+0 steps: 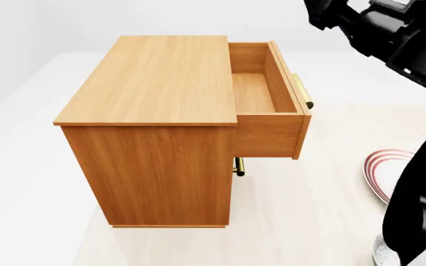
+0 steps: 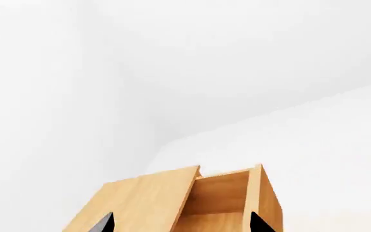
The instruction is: Open the top drawer of the cabinet and put the bowl in it.
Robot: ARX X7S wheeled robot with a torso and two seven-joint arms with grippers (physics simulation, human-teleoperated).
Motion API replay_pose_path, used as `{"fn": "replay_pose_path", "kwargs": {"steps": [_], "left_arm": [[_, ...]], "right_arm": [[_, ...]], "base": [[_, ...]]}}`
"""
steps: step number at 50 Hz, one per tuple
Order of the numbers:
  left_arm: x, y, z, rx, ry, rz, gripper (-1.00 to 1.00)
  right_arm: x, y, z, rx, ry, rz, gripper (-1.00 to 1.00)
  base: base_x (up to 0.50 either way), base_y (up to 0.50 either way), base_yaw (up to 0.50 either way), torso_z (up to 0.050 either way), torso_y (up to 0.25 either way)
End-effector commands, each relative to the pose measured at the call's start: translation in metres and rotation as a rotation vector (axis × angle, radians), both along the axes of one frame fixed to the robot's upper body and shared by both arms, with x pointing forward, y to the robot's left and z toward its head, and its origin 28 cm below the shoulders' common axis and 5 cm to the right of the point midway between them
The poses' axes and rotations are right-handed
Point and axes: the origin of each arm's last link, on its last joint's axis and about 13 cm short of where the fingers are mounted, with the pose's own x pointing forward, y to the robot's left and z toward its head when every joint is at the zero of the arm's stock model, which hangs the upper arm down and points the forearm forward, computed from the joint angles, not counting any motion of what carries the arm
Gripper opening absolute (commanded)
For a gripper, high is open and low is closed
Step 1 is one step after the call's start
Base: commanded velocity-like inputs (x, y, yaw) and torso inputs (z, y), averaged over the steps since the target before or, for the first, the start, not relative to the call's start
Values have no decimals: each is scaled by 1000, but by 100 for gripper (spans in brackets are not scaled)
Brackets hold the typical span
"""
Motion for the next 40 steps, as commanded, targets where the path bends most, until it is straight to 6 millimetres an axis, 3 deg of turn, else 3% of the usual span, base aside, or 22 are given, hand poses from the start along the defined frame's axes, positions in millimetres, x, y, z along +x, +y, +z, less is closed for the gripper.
{"fn": "replay_pose_path", "kwargs": {"steps": [1,13,22,35,40], "left_arm": [[0,0,0,-11,-4,-13,100],[-1,1,0,1,4,-16,100],[0,0,-1,3,-1,-16,100],[0,0,-1,6,-2,-15,100],[0,0,-2,5,-9,-9,100]], "right_arm": [[-7,33,41,-415,210,93,100],[-3,45,51,-644,449,97,100],[2,48,62,-665,484,60,100],[9,60,57,-693,512,78,100],[16,65,44,-683,527,105,100]], "base": [[0,0,0,0,0],[0,0,0,0,0],[0,0,0,0,0],[0,0,0,0,0],[0,0,0,0,0]]}}
